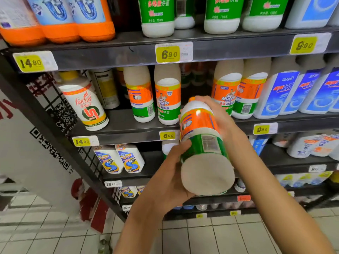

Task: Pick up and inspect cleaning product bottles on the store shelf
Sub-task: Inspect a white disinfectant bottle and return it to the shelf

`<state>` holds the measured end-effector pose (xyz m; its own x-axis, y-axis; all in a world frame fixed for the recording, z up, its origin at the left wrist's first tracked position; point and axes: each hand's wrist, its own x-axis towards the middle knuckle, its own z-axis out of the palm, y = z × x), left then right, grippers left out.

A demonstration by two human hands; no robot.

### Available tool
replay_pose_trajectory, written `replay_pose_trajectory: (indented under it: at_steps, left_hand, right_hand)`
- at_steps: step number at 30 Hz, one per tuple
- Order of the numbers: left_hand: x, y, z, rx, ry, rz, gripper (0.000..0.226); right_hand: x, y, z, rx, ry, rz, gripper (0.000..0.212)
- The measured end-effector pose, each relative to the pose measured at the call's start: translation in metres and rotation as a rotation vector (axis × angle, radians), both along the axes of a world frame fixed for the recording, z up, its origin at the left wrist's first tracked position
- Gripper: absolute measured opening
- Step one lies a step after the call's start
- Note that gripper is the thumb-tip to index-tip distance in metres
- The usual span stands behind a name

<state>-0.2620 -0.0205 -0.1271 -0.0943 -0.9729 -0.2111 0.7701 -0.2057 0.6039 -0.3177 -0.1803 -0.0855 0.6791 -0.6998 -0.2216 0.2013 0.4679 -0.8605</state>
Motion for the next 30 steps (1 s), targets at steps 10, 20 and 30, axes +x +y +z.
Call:
replay_pose_trajectory:
  at_steps: [10,20,30]
  left_hand:
    - [0.02,0.0,-0.033,-0.073,-0.86,0.145,0.069]
    - [0.027,-0.019,-0.041,-0.23,-1.028,0.288,0.09]
    - [0.021,-0.033,-0.048,-0.27,-0.92,0.348,0.083]
  right_hand:
    - [-0.013,0.024,0.028,-0.679,0.071,-0.13,0.039]
    - [-0.049,0.031,0.027,-0.984,-0.14,0.207,0.047]
    - [-0.058,0.009,0.017,-0.855,-0.268,0.22,0.056]
